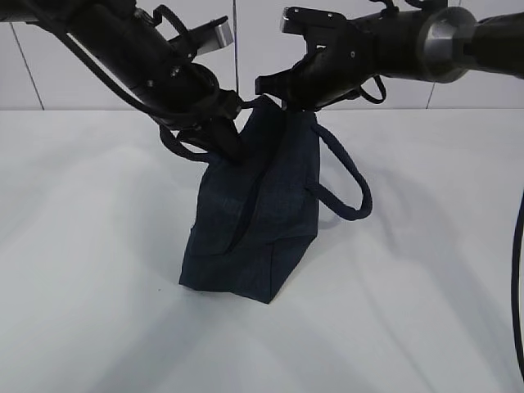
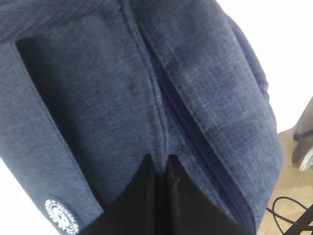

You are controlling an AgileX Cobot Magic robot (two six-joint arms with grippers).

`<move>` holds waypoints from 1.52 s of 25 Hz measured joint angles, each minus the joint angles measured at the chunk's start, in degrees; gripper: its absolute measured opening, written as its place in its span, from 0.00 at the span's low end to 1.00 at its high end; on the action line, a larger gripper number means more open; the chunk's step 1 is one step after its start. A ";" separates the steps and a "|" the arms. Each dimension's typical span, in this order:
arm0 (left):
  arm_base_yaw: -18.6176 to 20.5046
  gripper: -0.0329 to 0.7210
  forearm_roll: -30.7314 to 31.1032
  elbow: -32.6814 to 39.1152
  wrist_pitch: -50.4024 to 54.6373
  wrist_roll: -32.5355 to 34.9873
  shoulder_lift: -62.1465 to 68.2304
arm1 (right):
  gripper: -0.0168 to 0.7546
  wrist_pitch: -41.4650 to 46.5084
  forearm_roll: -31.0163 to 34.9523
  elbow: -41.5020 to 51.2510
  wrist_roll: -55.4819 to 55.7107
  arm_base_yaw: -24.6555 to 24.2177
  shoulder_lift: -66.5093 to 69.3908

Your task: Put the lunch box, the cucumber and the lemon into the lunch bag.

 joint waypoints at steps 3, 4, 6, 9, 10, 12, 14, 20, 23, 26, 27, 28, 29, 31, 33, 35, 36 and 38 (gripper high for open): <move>0.00 0.04 1.07 0.00 0.50 0.00 0.00 | 0.04 0.13 0.75 -0.14 0.00 0.00 0.09; 0.00 0.04 1.32 0.00 0.76 0.00 0.00 | 0.04 0.90 0.94 -0.60 0.00 0.00 0.13; 0.00 0.04 1.90 -0.01 1.32 0.00 0.00 | 0.04 3.38 1.10 -2.40 0.00 0.00 0.38; 0.12 0.04 2.08 -0.01 1.57 -0.88 0.00 | 0.04 7.74 1.45 -6.42 -1.24 0.00 0.74; 0.12 0.06 2.22 -0.01 1.57 -1.54 0.00 | 0.04 9.24 1.94 -7.54 -2.08 0.00 0.85; 0.12 0.11 2.21 -0.01 1.57 -2.67 0.00 | 0.04 11.64 3.15 -9.92 -4.47 0.00 0.85; 0.12 0.21 2.21 -0.01 1.57 -3.42 0.00 | 0.04 13.52 4.33 -11.41 -6.23 -0.02 0.85; 0.12 0.47 2.35 -3.28 1.10 -5.00 0.00 | 0.04 15.75 4.81 -12.44 -7.61 -0.12 0.85; 0.12 0.49 2.44 -5.87 -0.43 -5.24 0.00 | 0.04 15.86 5.59 -12.44 -7.76 -0.12 0.85; 0.12 0.49 2.44 -6.60 -1.66 -5.33 0.30 | 0.04 15.97 7.16 -12.44 -8.36 -0.12 0.85; 0.12 0.49 2.34 -6.60 -2.15 -5.36 0.75 | 0.04 15.97 7.69 -12.44 -8.47 -0.12 0.85; 0.12 0.49 2.34 -6.60 -2.88 -5.36 1.32 | 0.04 15.97 8.25 -12.44 -8.90 -0.12 0.85; 0.12 0.49 2.34 -6.68 -3.69 -5.36 1.97 | 0.04 15.97 8.50 -12.44 -9.04 -0.12 0.85; 0.12 0.48 2.34 -6.88 -4.64 -5.47 3.23 | 0.04 15.97 8.93 -12.44 -9.29 -0.12 0.85; 0.12 0.39 2.34 -6.98 -5.02 -5.46 3.84 | 0.04 15.97 9.00 -12.44 -9.40 -0.12 0.85; 0.12 0.18 2.45 -7.16 -5.24 -5.49 3.84 | 0.04 15.97 9.17 -12.44 -9.39 -0.12 0.85; 0.12 0.12 2.45 -7.25 -5.24 -5.49 3.84 | 0.04 15.97 9.21 -12.44 -9.41 -0.12 0.85; 0.12 0.05 2.58 -7.25 -5.10 -5.49 3.84 | 0.04 15.97 9.31 -12.44 -9.51 -0.12 0.85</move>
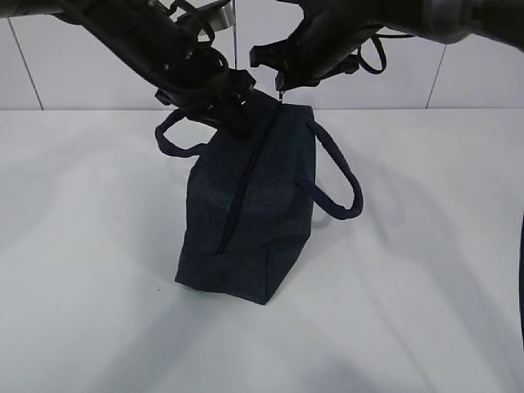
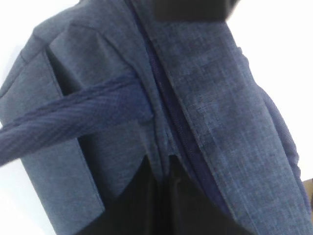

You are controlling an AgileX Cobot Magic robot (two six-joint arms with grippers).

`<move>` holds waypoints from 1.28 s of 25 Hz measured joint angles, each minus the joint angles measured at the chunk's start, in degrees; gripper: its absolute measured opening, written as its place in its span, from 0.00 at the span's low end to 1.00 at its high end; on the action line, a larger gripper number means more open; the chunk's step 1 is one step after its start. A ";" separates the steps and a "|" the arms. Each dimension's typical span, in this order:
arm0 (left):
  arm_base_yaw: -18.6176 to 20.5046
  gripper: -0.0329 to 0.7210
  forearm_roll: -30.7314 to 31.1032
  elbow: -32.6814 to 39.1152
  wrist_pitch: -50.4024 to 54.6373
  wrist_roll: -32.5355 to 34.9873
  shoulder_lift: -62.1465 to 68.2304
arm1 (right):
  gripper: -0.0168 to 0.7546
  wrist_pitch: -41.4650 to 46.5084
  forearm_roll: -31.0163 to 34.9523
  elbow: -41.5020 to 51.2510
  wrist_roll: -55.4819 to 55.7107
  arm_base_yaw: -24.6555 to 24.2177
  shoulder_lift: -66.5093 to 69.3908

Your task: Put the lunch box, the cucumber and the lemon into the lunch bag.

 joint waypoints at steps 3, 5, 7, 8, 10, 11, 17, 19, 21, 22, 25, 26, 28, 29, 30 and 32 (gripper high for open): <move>0.00 0.04 0.36 -0.25 2.05 0.27 0.00 | 0.04 0.00 0.04 0.00 0.00 0.00 0.00; 0.00 0.03 1.09 -0.27 3.06 0.50 0.00 | 0.04 -0.11 0.28 0.00 0.00 -0.11 0.00; 0.00 0.03 1.55 -0.27 3.58 0.52 0.00 | 0.04 -0.33 0.41 -0.09 0.00 -0.33 0.69; 0.00 0.03 1.59 -0.27 3.80 0.52 -0.14 | 0.04 -0.46 0.67 -0.13 0.00 -0.45 1.34; 0.00 0.03 1.94 -0.27 4.08 0.84 -0.54 | 0.04 -0.34 2.53 -0.13 0.00 -1.04 2.72; 0.00 0.03 2.06 -0.27 4.45 1.12 -0.54 | 0.04 -0.34 3.82 -0.13 0.00 -1.33 3.27; 0.00 0.03 2.32 -0.27 5.68 1.57 -0.60 | 0.04 -0.23 8.32 -0.35 0.00 -2.46 5.40; 0.00 0.03 2.43 -0.27 5.77 1.82 -0.60 | 0.04 -0.23 9.37 -0.35 0.00 -2.71 5.91; 0.00 0.03 2.45 -0.27 5.77 2.03 -0.60 | 0.04 -0.23 10.45 -0.52 0.00 -2.71 6.29; 0.00 0.03 2.55 -0.27 5.77 2.03 -0.60 | 0.04 -0.23 10.95 -0.62 0.00 -2.79 6.50; 0.00 0.03 2.88 -0.27 5.40 2.06 -0.60 | 0.04 -0.15 12.10 -0.75 -0.12 -2.79 6.98; 0.00 0.03 2.88 -0.27 5.41 2.06 -0.60 | 0.04 0.24 12.35 -0.75 -0.25 -2.79 7.10; 0.00 0.03 2.88 -0.27 5.41 2.16 -0.60 | 0.04 0.45 12.43 -0.75 -0.62 -2.79 7.10; 0.00 0.03 2.88 -0.27 5.41 2.16 -0.60 | 0.04 0.66 12.43 -0.75 -0.73 -2.79 7.10; 0.00 0.03 3.02 -0.27 5.41 2.16 -0.60 | 0.04 0.91 12.43 -0.89 -0.82 -2.79 7.10; 0.00 0.03 4.04 -0.27 5.41 2.19 -0.60 | 0.04 1.97 12.48 -1.68 -1.45 -2.79 7.32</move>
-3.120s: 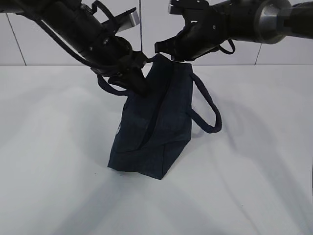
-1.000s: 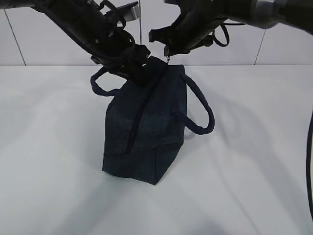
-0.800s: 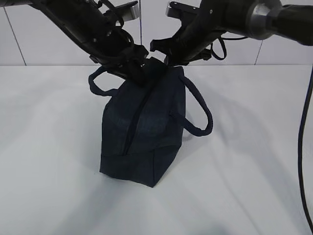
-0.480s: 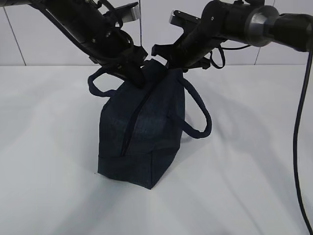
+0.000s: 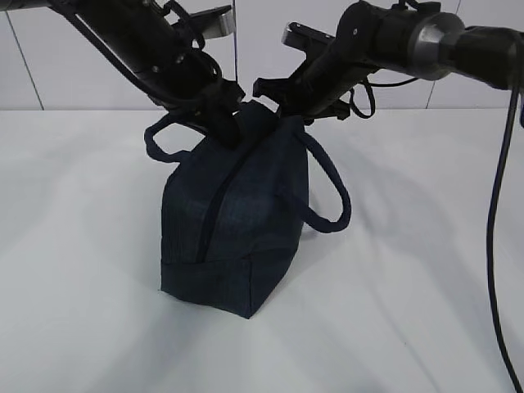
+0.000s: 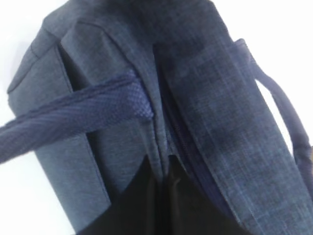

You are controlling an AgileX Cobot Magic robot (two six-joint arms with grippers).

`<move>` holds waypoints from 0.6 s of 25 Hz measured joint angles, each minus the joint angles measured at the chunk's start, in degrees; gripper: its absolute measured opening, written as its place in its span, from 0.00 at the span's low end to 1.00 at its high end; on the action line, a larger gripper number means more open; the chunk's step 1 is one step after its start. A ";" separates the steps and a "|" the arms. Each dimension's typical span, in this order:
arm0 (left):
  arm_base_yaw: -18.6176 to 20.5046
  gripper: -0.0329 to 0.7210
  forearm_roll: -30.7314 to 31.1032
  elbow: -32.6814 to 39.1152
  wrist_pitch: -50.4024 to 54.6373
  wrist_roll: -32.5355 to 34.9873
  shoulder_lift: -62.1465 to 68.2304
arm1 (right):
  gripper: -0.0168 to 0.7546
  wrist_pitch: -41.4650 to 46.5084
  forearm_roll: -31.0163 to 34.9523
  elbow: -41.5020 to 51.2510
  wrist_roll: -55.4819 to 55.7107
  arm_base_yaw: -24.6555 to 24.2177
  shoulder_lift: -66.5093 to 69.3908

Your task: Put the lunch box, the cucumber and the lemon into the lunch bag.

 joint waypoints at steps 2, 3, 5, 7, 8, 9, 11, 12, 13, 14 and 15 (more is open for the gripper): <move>0.00 0.03 0.69 0.00 0.25 0.10 0.00 | 0.04 0.83 -0.11 -1.10 -0.97 0.00 0.08; 0.00 0.03 0.84 0.00 0.38 0.10 0.00 | 0.04 1.13 -0.11 -1.44 -1.24 0.00 0.12; 0.00 0.03 1.08 0.00 0.61 -0.01 0.00 | 0.05 1.68 -0.22 -1.98 -1.49 0.00 0.24; 0.00 0.03 1.17 0.00 0.91 -0.01 0.00 | 0.05 1.94 -0.22 -2.17 -1.72 0.00 0.34; 0.00 0.03 1.17 -0.04 1.05 -0.01 0.00 | 0.05 2.06 -0.22 -2.26 -1.72 0.00 0.34; 0.00 0.03 1.17 -0.04 1.19 -0.11 0.00 | 0.05 2.18 -0.22 -2.26 -1.72 0.00 0.37; 0.00 0.03 1.17 -0.04 1.32 -0.10 0.00 | 0.06 2.31 -0.33 -2.30 -1.72 0.00 0.47; 0.00 0.03 1.17 -0.04 1.32 -0.10 0.00 | 0.06 2.31 -0.45 -2.39 -1.84 0.00 0.58; 0.00 0.03 1.17 -0.04 1.36 -0.10 0.00 | 0.06 2.31 -0.45 -2.39 -1.84 0.00 0.69; 0.00 0.03 1.17 -0.04 1.46 -0.10 0.00 | 0.06 2.31 -0.45 -2.39 -1.84 0.00 0.69; 0.00 0.03 1.17 -0.04 1.51 -0.10 0.00 | 0.06 2.31 -0.45 -2.39 -1.84 0.00 0.69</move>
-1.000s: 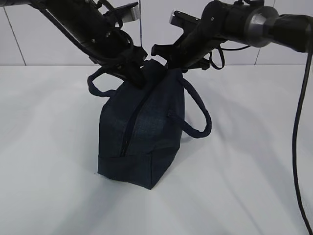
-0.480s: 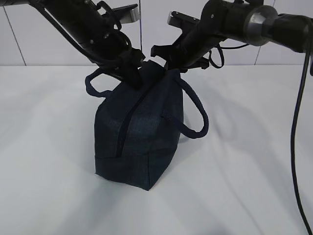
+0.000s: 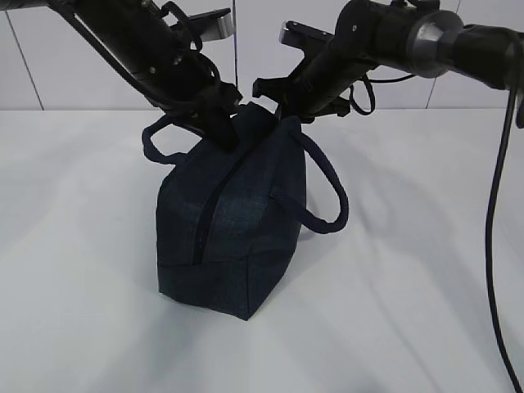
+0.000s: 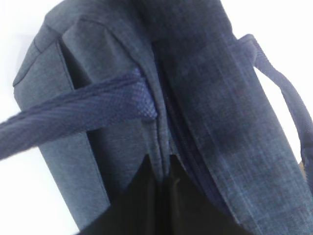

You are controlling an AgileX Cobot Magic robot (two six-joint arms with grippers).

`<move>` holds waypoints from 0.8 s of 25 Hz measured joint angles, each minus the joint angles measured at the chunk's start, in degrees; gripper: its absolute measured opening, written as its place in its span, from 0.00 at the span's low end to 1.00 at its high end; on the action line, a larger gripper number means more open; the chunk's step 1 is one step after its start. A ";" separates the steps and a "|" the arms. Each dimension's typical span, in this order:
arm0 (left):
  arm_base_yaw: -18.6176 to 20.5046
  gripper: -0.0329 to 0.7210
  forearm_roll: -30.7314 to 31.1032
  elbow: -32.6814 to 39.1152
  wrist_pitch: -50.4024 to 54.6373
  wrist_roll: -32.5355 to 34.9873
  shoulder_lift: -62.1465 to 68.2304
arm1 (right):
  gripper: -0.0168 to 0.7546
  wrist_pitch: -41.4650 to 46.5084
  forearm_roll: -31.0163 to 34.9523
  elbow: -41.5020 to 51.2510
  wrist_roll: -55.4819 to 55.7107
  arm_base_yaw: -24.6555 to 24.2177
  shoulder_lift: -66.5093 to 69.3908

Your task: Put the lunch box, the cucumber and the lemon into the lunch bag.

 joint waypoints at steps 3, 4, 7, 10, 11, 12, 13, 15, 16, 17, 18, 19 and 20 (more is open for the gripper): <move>0.00 0.03 0.00 0.00 0.09 0.00 0.00 | 0.06 0.00 0.00 0.00 0.00 0.00 0.00; 0.00 0.03 0.00 0.00 0.09 0.00 0.00 | 0.04 0.00 -0.10 0.00 0.00 0.00 0.00; 0.00 0.03 0.00 0.00 0.09 0.00 0.00 | 0.04 0.00 -0.44 0.00 0.00 0.00 0.00; 0.00 0.03 0.00 0.00 0.09 0.00 0.00 | 0.04 0.00 -0.44 -0.04 -0.02 0.00 0.33; 0.00 0.03 0.00 0.00 0.09 0.00 0.00 | 0.04 0.10 -0.44 -0.04 -0.13 0.00 0.58; 0.00 0.03 0.14 0.00 -0.03 0.00 0.00 | 0.04 0.10 -0.44 -0.04 -0.26 0.00 0.70; 0.00 0.03 0.13 0.00 -0.03 0.00 0.00 | 0.04 0.22 -0.44 -0.04 -0.50 0.00 0.82; 0.00 0.03 0.13 0.00 -0.03 0.00 0.00 | 0.04 0.84 -0.44 -0.42 -1.15 0.00 0.90; 0.00 0.03 0.13 0.00 -0.03 0.00 0.00 | 0.04 1.38 -0.44 -0.79 -1.23 0.00 0.90; 0.00 0.03 0.13 0.00 0.08 0.00 0.00 | 0.05 1.93 -0.55 -1.28 -1.39 0.00 0.94; 0.00 0.03 0.13 0.00 0.16 0.00 0.00 | 0.07 2.56 -0.87 -1.84 -1.55 0.00 0.94; 0.00 0.03 0.13 0.00 0.30 -0.13 0.00 | 0.11 3.34 -1.38 -2.45 -1.70 0.00 1.04; 0.00 0.03 0.42 0.00 0.30 -0.39 0.00 | 0.17 4.13 -1.87 -2.93 -1.68 0.00 1.03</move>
